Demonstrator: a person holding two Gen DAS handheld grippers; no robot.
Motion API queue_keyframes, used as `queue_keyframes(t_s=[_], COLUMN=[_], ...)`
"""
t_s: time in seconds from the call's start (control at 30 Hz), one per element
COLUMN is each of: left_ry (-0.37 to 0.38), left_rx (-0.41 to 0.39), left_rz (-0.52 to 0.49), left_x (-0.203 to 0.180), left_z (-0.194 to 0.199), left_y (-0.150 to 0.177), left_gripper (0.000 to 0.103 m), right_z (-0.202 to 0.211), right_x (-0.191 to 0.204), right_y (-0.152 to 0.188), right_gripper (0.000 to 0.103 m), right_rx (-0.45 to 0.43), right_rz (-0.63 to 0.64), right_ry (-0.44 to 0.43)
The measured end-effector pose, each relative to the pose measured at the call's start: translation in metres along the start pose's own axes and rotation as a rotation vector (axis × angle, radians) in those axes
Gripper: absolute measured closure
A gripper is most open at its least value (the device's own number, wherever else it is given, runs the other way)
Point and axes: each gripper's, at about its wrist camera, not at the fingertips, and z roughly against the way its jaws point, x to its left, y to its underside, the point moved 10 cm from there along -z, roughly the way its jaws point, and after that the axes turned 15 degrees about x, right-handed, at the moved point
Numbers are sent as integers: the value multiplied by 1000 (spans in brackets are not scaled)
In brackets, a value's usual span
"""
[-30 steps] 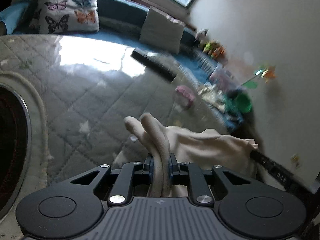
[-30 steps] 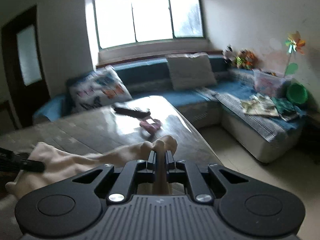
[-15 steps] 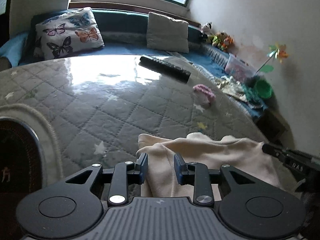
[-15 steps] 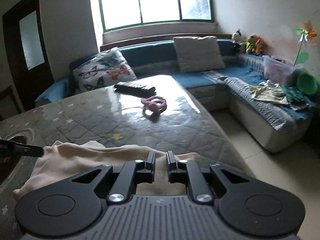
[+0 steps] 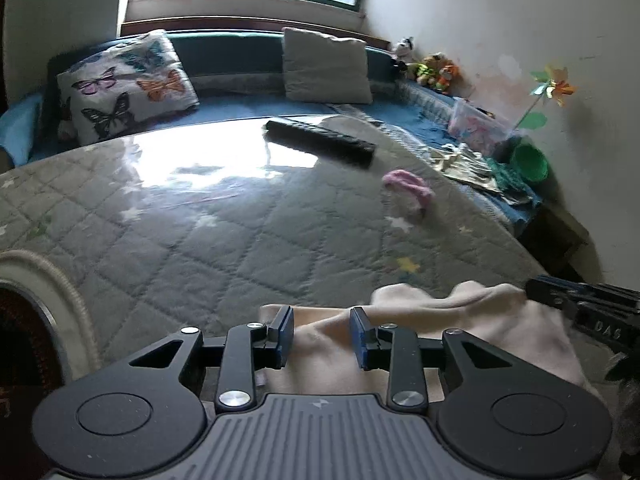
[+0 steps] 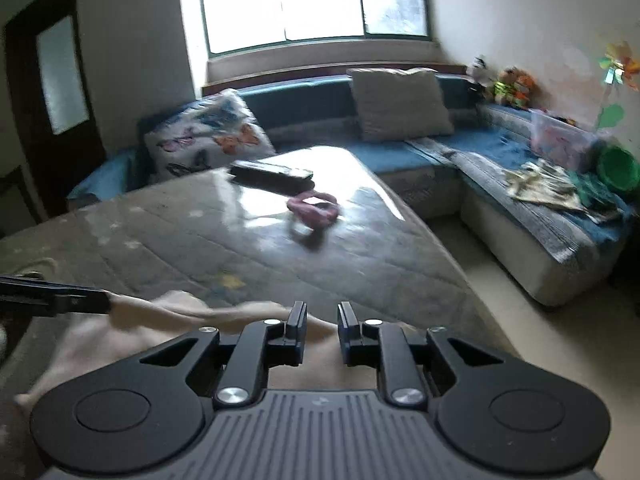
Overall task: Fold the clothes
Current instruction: 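Lift the held end with both grippers and fold it over the sweatshirt, then lower the folded end onto the stack and open both grippers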
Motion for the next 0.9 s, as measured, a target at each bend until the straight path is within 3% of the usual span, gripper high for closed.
queue_keyframes(t_s=[0.1,0.37,0.5,0.63,0.8,0.9], left_ry=[9,-27,-37,-46,-55,-60], left_rx=[0,6,0,-4,-15,-23], left_rz=[-18,-52,-59,-71,-84,-88], left_x=[-8,-17,-20,-25,-31,-33], left_z=[-2,-14,-8,1,14,22], left_y=[-3,-12,-8,-1,11,20], left_gripper=[69,64,53,39,29,17], right_z=[-8,-25,-17,-5,10,19], right_x=[19,24,25,31,37,41], right_y=[-2,1,0,8,25,38], right_gripper=[85,83,65,60,53,50], right_rx=[23,52,41,35,38,41], right_rz=[39,61,68,71,70,81], right_ry=[-45,-19,-19,-31,-43,-42])
